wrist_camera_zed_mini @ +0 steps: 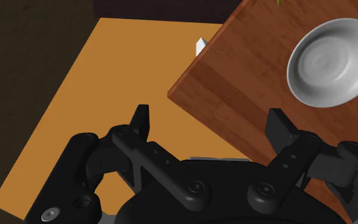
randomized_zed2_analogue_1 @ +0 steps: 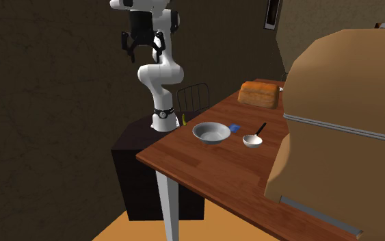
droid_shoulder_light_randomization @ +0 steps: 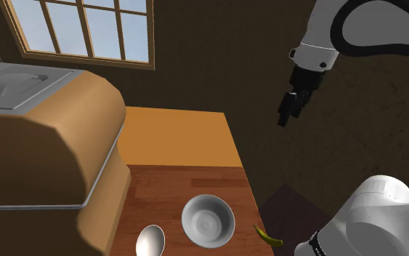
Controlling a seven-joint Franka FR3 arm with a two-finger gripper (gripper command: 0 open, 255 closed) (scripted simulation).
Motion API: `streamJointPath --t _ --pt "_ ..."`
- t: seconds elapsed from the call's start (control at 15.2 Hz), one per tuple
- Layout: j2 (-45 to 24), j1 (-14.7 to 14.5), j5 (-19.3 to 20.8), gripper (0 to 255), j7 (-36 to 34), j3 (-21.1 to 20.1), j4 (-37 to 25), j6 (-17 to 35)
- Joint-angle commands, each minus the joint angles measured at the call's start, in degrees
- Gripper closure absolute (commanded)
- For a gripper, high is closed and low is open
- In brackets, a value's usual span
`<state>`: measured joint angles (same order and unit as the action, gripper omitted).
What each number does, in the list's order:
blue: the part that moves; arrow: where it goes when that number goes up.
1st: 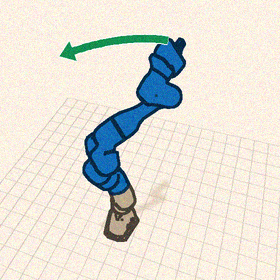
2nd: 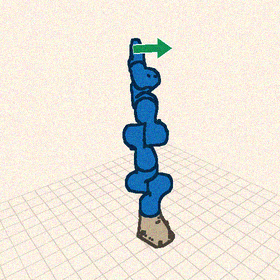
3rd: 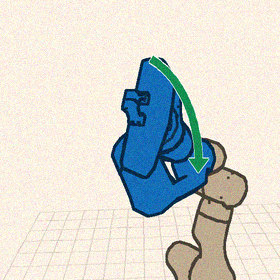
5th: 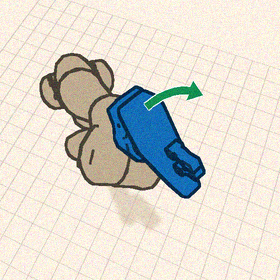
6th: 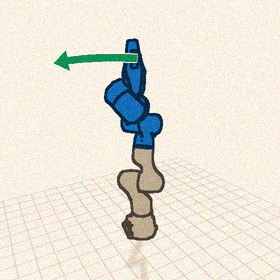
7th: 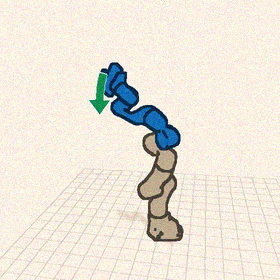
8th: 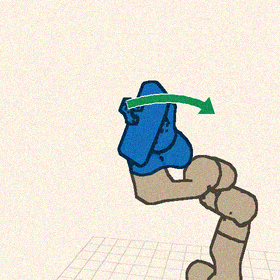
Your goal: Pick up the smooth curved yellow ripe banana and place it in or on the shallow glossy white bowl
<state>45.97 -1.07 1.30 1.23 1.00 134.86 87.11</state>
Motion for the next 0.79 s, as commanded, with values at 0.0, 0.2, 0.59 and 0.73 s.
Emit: streamJointPath --t 0.0,0.2,0.59,0.73 --pt "0.00 0.00 0.00 0 0.00 0.00 0.00 0.00" --pt "-1.50 -0.85 -0.94 0 -1.68 -2.06 3.67 1.49" --pt "-5.64 -2.90 -3.36 0 -5.02 -6.19 10.33 4.92" --pt "-7.40 -3.71 -4.32 0 -6.12 -7.56 12.32 6.23"
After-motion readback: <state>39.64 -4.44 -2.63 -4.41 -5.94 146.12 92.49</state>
